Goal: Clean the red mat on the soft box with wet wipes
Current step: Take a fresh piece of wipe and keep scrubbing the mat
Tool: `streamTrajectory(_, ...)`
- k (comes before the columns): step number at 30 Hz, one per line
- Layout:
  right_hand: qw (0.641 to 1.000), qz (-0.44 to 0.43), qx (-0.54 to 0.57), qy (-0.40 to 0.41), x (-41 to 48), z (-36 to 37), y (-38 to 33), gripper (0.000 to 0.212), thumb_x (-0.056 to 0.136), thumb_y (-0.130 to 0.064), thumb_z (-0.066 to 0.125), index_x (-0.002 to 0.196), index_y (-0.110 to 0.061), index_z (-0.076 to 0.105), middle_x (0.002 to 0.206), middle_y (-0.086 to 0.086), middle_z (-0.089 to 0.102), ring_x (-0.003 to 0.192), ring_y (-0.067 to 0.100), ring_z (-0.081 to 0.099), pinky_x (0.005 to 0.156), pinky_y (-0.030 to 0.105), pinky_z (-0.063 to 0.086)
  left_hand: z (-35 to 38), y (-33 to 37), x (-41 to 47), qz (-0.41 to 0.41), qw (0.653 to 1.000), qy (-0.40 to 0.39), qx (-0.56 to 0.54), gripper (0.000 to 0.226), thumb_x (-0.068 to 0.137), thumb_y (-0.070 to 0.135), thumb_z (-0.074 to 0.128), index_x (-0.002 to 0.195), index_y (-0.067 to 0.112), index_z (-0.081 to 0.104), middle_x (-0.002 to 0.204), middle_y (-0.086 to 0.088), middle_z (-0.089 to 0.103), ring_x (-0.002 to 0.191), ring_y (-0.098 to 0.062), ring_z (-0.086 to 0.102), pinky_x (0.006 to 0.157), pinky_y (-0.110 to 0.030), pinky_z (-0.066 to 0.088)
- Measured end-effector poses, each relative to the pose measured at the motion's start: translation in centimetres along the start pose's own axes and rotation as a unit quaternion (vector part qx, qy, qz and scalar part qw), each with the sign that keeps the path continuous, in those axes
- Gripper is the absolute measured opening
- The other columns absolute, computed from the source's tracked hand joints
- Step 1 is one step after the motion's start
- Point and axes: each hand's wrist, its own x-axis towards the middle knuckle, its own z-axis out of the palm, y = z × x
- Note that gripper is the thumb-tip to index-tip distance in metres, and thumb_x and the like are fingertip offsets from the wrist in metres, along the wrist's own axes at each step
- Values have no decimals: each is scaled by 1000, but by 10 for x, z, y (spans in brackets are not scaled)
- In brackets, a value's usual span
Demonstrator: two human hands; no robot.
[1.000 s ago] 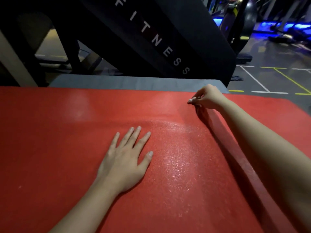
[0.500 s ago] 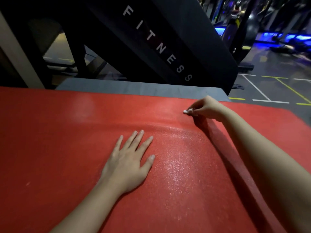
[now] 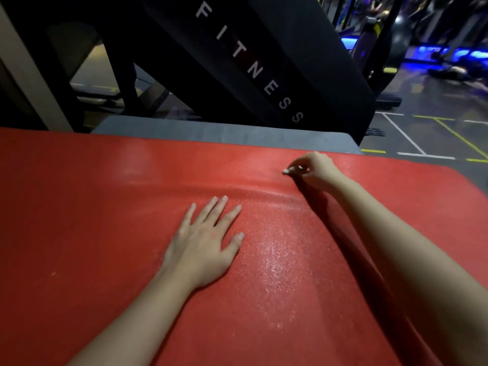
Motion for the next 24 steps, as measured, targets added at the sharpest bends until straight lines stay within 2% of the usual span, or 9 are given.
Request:
streamTrajectory(3,991,-66,29,-109,-50,-21,-1,19,82,-53,72,92,-38,77,85,-18,73,82,-1,66,76,27,53,1,1,0,0,1000,0,1,75,90,67,1,161,43,9,171,10,2,156,-6,-6,127,-44,-2)
streamTrajectory(5,989,-72,20,-125,-59,-29,-5,22,77,-55,75,88,-36,78,79,-19,73,75,-5,64,67,18,50,1,1,0,0,1000,1,-3,76,89,65,2,161,42,13,171,10,6,157,-7,-3,127,-44,-2)
streamTrajectory(7,996,-57,2,-64,-49,-22,-10,24,75,-54,77,86,-33,78,78,-13,73,74,3,65,66,24,48,1,0,2,-2,1000,-1,-1,77,88,64,2,160,42,15,171,10,10,157,-8,0,127,-44,-1)
streamTrajectory(10,999,-21,24,-22,-44,-11,-20,17,79,-41,79,89,-27,79,84,-6,75,79,10,67,65,20,40,-1,1,0,-2,1000,1,-5,76,88,64,3,159,42,19,170,9,14,157,-10,4,127,-45,0)
streamTrajectory(12,999,-13,26,-35,-61,-15,-24,20,79,-43,78,90,-26,79,83,-7,75,76,7,65,65,19,40,-1,0,-2,-2,1000,8,-12,74,90,64,7,159,41,22,169,8,18,156,-11,8,128,-44,1)
streamTrajectory(15,994,-44,14,-96,-105,-25,-27,19,80,-44,76,91,-29,79,79,-13,72,70,1,61,65,22,43,-1,0,-3,-1,999,26,-20,73,90,63,12,157,40,29,167,6,26,155,-13,15,128,-45,4)
streamTrajectory(18,985,-79,15,-151,-148,-33,-28,14,80,-45,76,90,-36,78,81,-14,71,74,0,62,64,20,48,0,1,-3,0,1000,23,-17,64,98,59,20,158,40,27,168,6,22,156,-12,11,128,-44,3)
streamTrajectory(20,990,-73,16,-123,-154,-31,-29,16,78,-46,77,89,-34,78,81,-12,72,74,3,64,67,23,49,-1,1,-3,1,1000,10,-12,60,103,56,25,160,40,21,170,7,15,157,-10,6,128,-44,0)
streamTrajectory(24,999,-2,46,-9,-142,-17,-37,23,78,-45,78,91,-25,79,83,-6,72,78,9,63,67,25,47,-3,0,-3,4,1000,-12,-4,61,104,59,23,161,41,15,171,7,6,157,-9,-1,128,-45,-2)
